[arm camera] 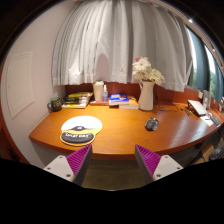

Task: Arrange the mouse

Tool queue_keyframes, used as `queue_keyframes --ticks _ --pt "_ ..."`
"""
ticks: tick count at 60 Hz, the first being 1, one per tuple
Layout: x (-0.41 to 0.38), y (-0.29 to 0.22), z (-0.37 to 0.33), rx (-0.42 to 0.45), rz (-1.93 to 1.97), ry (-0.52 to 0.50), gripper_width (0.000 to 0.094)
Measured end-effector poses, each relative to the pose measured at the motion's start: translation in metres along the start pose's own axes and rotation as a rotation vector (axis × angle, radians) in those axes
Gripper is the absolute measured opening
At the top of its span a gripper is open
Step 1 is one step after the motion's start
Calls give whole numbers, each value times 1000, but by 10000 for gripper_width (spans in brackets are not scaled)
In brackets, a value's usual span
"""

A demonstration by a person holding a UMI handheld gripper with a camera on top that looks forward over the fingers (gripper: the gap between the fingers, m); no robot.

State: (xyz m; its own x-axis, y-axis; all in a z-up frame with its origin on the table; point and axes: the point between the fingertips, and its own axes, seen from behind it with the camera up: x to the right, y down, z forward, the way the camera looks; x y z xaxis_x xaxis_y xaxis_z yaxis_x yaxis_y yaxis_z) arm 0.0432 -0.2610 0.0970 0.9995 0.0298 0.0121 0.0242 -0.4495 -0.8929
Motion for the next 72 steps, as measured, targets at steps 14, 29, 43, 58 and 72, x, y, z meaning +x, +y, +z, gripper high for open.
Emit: queue_keyframes --ticks 14,29,43,58,72 --pt "71 41 27 -80 46 71 857" --pt "159 35 107 -134 86 139 832" --pt "197 2 206 -179 83 103 834" --pt "203 -17 278 -244 79 46 833" --pt "199 -31 313 -272 11 11 670"
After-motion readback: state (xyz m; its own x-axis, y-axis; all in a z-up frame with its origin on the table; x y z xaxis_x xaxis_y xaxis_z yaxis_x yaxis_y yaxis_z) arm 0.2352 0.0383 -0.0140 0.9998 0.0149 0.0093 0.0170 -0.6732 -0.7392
